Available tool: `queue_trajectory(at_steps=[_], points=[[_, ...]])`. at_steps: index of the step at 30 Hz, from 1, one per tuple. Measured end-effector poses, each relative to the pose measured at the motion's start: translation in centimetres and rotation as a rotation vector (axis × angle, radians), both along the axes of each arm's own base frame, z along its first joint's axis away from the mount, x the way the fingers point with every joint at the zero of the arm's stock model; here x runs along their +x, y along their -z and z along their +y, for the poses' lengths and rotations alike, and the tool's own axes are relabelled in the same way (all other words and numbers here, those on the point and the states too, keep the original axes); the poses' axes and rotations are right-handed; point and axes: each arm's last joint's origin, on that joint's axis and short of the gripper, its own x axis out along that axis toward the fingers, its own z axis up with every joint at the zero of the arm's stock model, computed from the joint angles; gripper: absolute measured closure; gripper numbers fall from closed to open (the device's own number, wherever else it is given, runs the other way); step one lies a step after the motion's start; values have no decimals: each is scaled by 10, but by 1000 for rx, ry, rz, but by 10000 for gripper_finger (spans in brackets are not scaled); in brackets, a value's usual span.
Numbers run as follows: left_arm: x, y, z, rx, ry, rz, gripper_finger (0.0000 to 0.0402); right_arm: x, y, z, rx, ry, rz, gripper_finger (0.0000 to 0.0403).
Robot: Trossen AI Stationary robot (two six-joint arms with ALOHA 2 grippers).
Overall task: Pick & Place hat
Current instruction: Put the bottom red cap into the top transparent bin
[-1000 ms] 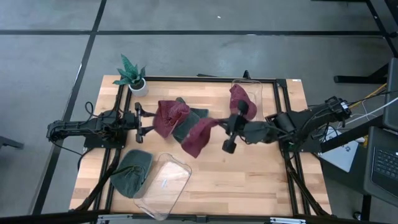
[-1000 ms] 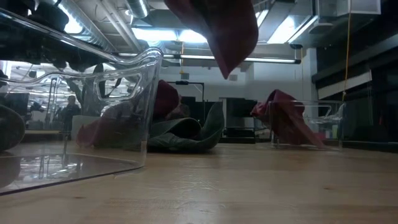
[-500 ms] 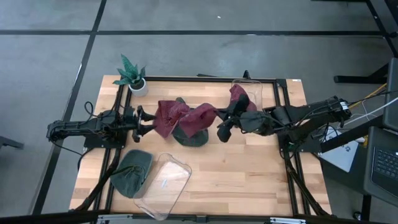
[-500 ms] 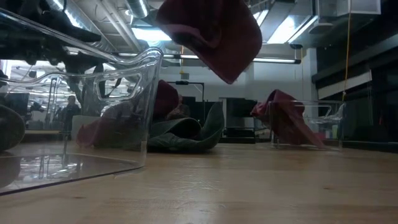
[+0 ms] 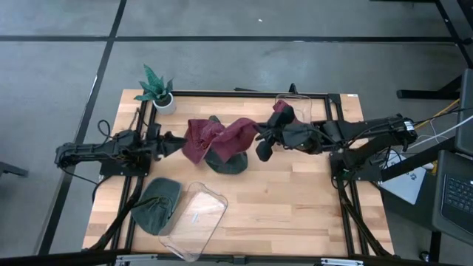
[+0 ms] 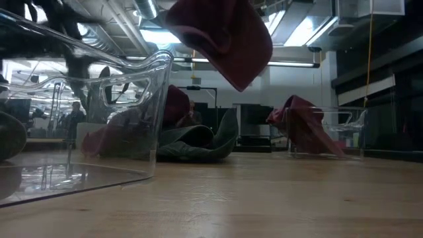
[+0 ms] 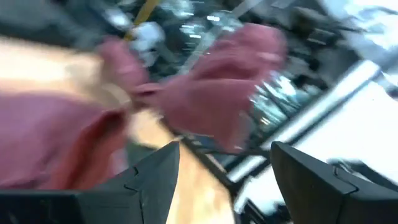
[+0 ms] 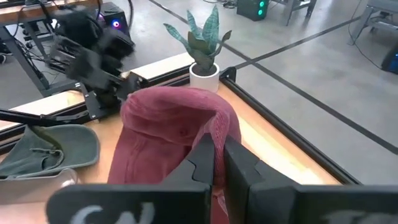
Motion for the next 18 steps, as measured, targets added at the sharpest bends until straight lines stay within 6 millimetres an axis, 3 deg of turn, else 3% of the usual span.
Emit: queue_trajectory(at_steps=[4, 8, 18], points=[[-4, -38, -1, 196, -46, -57, 163, 1, 0, -2, 15, -13, 1, 386], [4, -74, -1, 392, -96, 60, 173, 1, 0, -3, 47, -22, -9, 386], [74, -138, -1, 768, -19, 459, 178, 1, 1, -3, 44, -23, -7, 386]])
